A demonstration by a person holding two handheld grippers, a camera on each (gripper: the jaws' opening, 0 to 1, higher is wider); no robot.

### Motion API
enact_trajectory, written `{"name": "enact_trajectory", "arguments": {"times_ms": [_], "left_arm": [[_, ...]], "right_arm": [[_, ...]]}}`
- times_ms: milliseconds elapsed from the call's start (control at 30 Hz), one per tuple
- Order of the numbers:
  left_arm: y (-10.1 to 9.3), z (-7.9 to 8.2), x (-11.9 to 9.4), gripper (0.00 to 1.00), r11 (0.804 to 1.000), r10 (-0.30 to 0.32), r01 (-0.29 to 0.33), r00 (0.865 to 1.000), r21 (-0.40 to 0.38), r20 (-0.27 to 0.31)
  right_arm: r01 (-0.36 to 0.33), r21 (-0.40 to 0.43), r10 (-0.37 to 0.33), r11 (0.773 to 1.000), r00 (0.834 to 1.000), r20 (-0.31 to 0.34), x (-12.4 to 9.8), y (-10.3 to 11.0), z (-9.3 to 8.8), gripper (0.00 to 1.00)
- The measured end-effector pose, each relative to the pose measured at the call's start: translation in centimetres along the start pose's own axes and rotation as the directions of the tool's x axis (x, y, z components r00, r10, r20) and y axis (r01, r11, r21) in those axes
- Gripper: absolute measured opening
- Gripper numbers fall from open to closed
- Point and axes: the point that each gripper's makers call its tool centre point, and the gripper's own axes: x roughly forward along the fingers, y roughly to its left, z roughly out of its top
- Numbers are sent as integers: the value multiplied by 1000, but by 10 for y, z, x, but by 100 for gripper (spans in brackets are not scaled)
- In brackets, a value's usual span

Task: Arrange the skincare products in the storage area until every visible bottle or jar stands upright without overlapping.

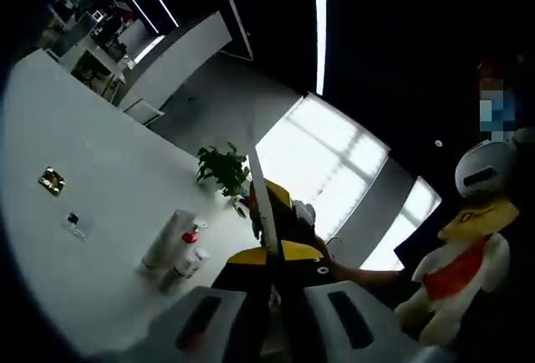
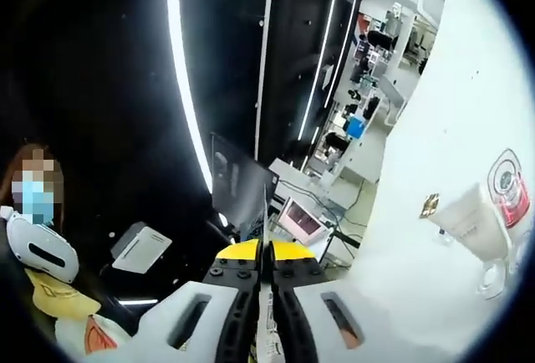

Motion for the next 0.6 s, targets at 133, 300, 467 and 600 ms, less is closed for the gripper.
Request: {"name": "enact_trajectory", "arguments": {"times_ms": [133, 300, 467, 600], "left_arm": [[0, 5, 1, 0, 999, 28, -28, 999, 27, 29], [-6, 13, 2, 0, 1000, 10, -12, 996, 17, 85], [-9, 29, -4, 0, 999, -20, 26, 987, -40, 162], [-8, 29, -7, 0, 999, -12, 17, 990, -32, 141]], "right_arm": [[-19, 17, 18, 1000, 999, 43, -2, 2, 0, 6], [21, -3, -21, 1000, 1000, -18, -9, -5, -26, 17], [-3, -23, 1, 1000, 997, -73, -14, 3, -54, 19], [0, -26, 0, 1000, 1000, -13, -19, 6, -47, 12]]}}
